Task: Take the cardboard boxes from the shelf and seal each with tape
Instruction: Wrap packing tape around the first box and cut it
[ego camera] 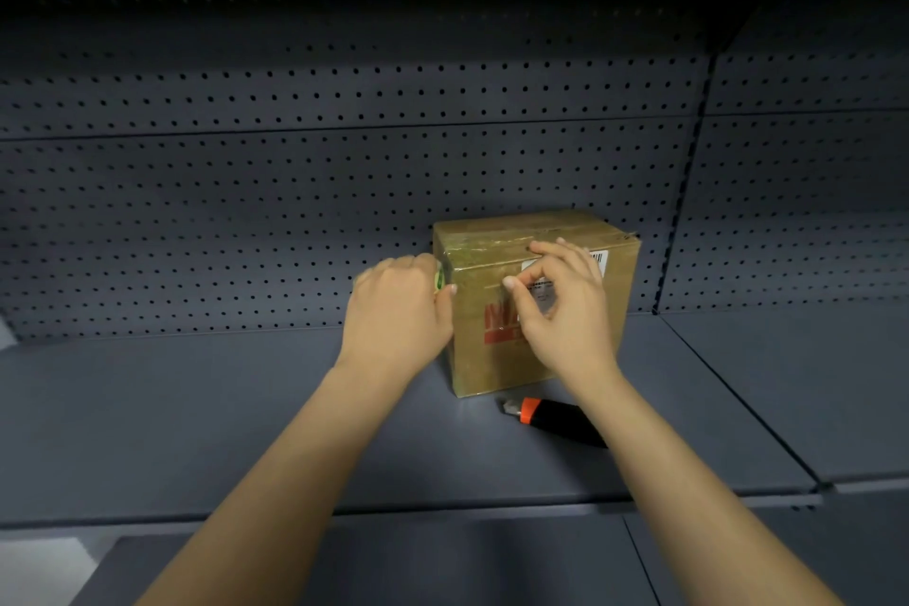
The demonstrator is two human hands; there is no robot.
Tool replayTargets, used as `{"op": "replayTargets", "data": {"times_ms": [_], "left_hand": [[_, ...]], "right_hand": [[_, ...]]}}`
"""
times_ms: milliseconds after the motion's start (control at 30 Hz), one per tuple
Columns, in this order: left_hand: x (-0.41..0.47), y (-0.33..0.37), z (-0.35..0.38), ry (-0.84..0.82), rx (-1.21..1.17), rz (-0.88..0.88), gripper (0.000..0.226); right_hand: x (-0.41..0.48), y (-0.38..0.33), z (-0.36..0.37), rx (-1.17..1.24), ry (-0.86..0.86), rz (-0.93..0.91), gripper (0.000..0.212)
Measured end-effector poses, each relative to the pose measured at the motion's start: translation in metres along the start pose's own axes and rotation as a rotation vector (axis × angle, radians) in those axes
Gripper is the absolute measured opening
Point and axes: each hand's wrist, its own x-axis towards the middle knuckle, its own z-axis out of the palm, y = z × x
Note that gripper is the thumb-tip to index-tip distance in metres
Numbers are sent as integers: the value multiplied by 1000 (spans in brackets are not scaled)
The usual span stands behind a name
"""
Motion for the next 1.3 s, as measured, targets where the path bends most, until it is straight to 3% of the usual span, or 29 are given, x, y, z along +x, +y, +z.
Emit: {"op": "replayTargets", "data": {"times_ms": [233, 367, 467, 533, 633, 733, 867, 1100, 1300], "left_hand": [[7, -2, 4, 7, 25, 5, 27], [11, -6, 6, 0, 30, 19, 27], [13, -8, 7, -18, 9, 19, 29], [15, -11, 7, -21, -1, 22, 29], [16, -16, 9, -11, -17, 64, 29], [17, -26, 14, -2, -53, 124, 33], [12, -44, 16, 5, -175, 208, 45], [14, -66, 10, -7, -221, 291, 21], [14, -58, 8, 37, -195, 308, 16]], "right_hand": [[3, 0, 6, -59, 68, -9, 22], [8, -3, 0, -18, 93, 32, 39], [12, -8, -2, -65, 77, 6, 27], [15, -10, 0, -64, 28, -99, 29], [23, -6, 8, -82, -177, -320, 34], [26, 0, 15, -141, -281, -405, 36], [29, 1, 17, -64, -248, -350, 30], [26, -8, 30, -34, -228, -280, 33], [26, -10, 37, -48, -176, -261, 32]]}}
